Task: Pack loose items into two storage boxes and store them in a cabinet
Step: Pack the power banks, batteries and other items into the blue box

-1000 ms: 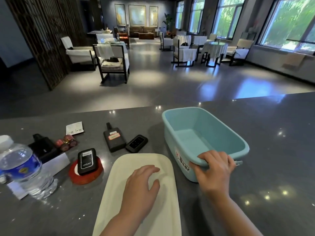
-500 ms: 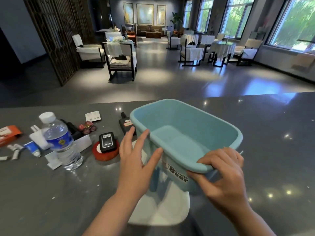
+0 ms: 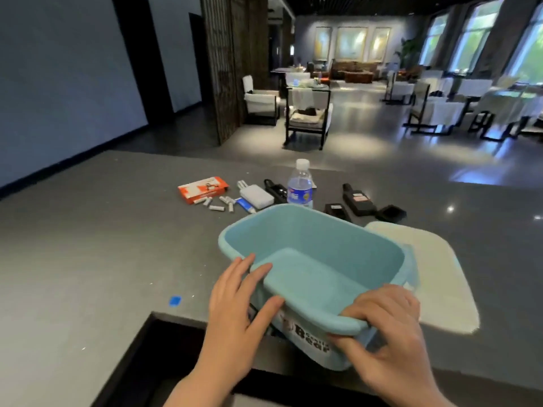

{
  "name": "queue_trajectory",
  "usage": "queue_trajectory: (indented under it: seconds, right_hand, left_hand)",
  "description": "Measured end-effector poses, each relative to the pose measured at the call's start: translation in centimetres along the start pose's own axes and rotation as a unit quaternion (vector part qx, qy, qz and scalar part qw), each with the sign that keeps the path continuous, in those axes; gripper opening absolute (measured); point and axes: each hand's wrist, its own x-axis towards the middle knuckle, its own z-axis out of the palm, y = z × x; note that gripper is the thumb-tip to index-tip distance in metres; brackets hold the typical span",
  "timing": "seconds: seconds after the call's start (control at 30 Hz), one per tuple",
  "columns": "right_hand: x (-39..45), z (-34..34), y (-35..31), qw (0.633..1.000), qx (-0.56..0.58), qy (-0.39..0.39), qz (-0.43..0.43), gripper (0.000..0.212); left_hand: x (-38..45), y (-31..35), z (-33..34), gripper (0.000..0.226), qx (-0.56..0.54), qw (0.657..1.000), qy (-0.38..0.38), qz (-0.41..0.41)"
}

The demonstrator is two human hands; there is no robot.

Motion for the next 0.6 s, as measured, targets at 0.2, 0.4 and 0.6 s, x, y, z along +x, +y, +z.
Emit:
queue_trajectory:
  seconds: [0.2,0.4,0.6]
  right_hand:
    - [1.8,9.5,-6.9,0.987,0.143,-0.065,-0.034,0.021]
    - [5.2,17.6,-7.1,0.961,0.220,-0.154,-0.066,0.019]
    - [9.3,23.2,-2.5,0.940,0.227,-0.242,-0.072,0.017]
  left_hand:
    - [-4.3,-6.3,-9.2,0.045,0.066,0.990,0.089,-0.092]
    - [-4.4,-10.6,-12.7,0.041,0.112,0.968,0.153,-0.164]
    - [0.5,-13.9,-12.2,0.033,0.156,0.964,0.122,-0.178]
